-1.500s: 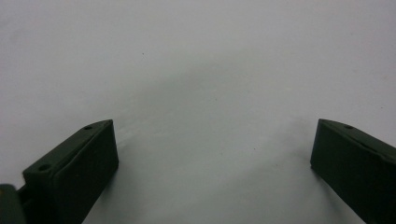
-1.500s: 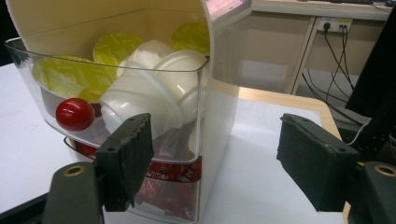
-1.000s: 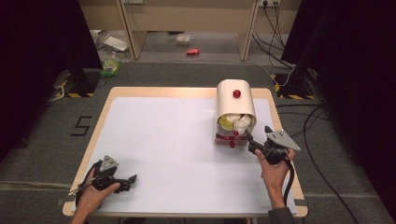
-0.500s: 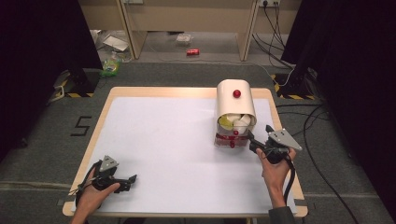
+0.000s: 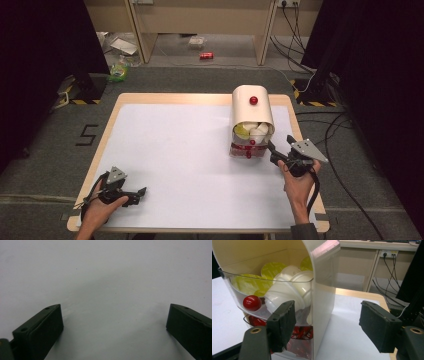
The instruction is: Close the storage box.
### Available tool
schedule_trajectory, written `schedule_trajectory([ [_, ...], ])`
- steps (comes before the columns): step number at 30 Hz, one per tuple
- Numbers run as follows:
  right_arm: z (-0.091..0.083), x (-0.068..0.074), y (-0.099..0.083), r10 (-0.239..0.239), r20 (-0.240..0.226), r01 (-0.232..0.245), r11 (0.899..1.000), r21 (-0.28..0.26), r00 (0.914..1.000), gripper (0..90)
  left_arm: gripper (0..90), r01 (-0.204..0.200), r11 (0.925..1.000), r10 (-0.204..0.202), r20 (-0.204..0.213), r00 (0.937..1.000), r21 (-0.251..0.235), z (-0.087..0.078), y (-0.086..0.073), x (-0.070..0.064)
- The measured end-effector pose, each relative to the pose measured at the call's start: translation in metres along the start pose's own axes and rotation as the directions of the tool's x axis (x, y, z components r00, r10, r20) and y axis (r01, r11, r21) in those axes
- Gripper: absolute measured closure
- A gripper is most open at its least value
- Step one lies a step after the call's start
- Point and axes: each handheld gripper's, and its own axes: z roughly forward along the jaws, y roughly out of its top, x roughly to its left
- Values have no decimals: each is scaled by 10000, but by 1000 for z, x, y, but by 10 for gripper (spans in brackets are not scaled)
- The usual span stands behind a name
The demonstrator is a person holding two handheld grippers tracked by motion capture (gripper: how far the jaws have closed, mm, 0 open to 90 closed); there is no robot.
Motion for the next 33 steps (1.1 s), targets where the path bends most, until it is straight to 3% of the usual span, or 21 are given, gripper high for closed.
schedule_trajectory([
  [18,-11,-4,-6,-178,-22,178,9998,96,9998,229,1,-7,10000,7,2,10000,7,0,0,0],
  [33,-21,-8,-5,-24,129,24,10000,-48,9999,215,2,0,10000,0,2,10000,0,0,0,0],
])
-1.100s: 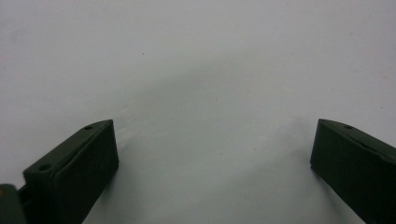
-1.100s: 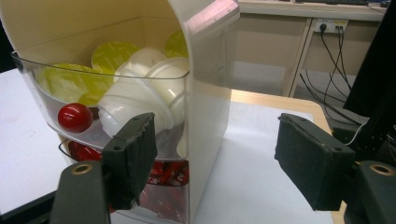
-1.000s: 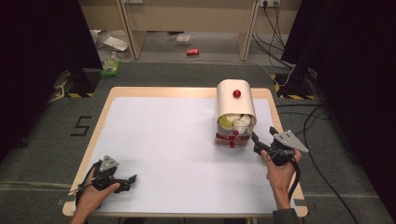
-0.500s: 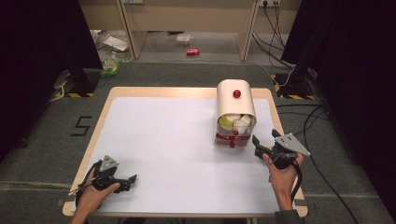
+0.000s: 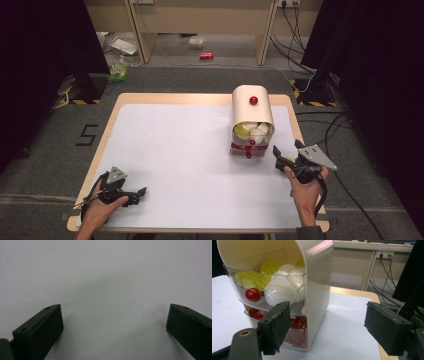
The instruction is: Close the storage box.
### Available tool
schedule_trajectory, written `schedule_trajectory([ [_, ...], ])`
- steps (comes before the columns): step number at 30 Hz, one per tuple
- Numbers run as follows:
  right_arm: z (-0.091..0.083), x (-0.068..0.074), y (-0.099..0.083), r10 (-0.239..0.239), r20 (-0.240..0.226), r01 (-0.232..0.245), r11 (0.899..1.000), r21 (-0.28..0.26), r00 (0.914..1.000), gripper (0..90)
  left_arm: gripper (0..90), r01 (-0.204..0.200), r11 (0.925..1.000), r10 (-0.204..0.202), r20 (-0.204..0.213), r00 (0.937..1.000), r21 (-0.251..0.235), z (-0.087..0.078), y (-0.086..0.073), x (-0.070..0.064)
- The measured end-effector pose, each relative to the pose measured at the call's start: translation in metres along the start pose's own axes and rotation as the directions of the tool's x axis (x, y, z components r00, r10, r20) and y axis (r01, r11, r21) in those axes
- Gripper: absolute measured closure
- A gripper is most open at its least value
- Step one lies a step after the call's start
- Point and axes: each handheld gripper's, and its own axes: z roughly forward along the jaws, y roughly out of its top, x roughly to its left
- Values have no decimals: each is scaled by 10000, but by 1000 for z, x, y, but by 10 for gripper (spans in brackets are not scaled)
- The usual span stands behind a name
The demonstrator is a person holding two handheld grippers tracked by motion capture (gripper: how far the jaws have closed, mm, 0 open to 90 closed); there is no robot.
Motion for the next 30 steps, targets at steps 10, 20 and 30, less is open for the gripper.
schedule_trajectory([
  [10,-7,-3,-3,0,20,0,9999,113,10000,214,3,5,10000,-5,5,10000,-9,0,0,0],
  [20,-16,-6,-5,73,56,-74,9998,160,10000,207,4,7,10000,-7,7,10000,-14,0,0,0],
  [30,-25,-10,-13,143,105,-147,9992,379,9998,185,4,5,10000,-5,2,10000,-10,0,0,0],
])
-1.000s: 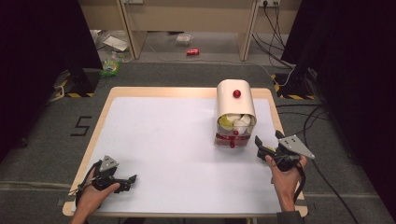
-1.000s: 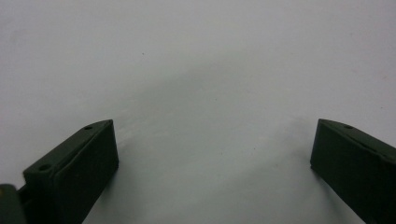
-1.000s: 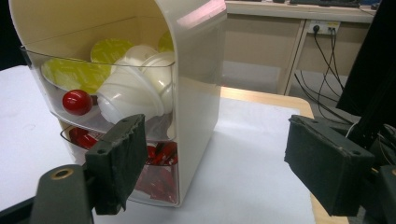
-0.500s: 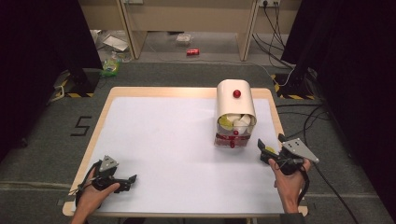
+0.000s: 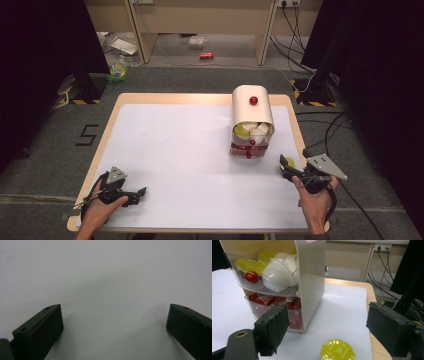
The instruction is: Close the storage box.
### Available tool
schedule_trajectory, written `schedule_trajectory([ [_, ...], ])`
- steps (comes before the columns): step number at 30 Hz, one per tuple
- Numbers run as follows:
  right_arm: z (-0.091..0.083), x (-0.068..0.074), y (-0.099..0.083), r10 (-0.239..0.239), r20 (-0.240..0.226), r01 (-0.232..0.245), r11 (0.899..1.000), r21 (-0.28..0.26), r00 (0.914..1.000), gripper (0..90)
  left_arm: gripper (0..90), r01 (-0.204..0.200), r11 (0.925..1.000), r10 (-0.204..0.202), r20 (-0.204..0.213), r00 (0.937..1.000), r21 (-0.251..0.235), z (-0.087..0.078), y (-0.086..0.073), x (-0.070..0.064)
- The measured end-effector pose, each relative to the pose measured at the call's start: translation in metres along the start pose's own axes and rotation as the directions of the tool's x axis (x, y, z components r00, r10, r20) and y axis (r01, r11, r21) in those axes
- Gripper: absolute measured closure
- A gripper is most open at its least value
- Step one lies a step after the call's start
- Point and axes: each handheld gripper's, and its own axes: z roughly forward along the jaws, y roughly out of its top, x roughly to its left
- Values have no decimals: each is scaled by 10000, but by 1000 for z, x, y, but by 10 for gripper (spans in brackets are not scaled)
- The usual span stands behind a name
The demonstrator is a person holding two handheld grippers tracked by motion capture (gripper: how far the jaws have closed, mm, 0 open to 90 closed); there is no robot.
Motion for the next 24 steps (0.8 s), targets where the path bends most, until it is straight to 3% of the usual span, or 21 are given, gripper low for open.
schedule_trajectory([
  [24,-12,1,-15,-32,-109,36,9995,329,9999,179,4,2,10000,-2,4,10000,-4,0,0,0],
])
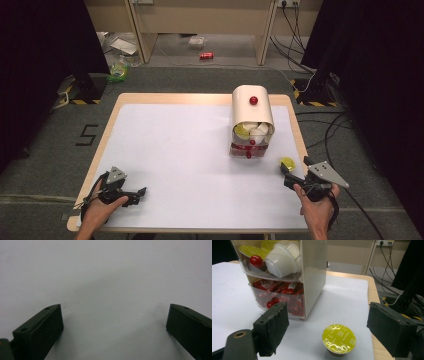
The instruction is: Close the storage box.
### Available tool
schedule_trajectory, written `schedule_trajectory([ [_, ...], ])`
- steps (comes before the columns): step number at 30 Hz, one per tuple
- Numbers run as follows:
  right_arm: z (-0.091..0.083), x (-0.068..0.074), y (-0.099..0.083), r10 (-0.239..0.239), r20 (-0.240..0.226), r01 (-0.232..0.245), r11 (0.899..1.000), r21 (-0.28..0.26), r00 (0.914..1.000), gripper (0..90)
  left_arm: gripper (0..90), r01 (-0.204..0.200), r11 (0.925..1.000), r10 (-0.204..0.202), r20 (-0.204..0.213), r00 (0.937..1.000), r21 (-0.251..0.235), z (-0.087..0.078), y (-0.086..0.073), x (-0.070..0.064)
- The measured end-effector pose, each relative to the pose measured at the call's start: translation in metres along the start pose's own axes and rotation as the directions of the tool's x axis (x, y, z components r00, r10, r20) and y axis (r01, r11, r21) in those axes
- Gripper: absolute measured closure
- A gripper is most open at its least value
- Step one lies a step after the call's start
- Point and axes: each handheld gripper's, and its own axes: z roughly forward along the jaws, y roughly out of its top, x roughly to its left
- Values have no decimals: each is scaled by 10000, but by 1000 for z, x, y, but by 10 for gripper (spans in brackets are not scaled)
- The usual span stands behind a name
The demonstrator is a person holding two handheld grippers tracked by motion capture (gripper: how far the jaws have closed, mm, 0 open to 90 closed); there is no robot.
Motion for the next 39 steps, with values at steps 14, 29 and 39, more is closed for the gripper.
schedule_trajectory([
  [14,-8,0,-13,70,25,-71,9997,239,10000,171,4,-2,10000,2,0,10000,3,0,0,0],
  [29,-15,-1,-25,36,-105,-28,9976,696,9999,157,3,-5,10000,5,-10,10000,7,0,0,0],
  [39,-16,1,-33,37,-196,-17,9948,1014,9998,158,3,-7,10000,7,-13,10000,10,0,0,0],
])
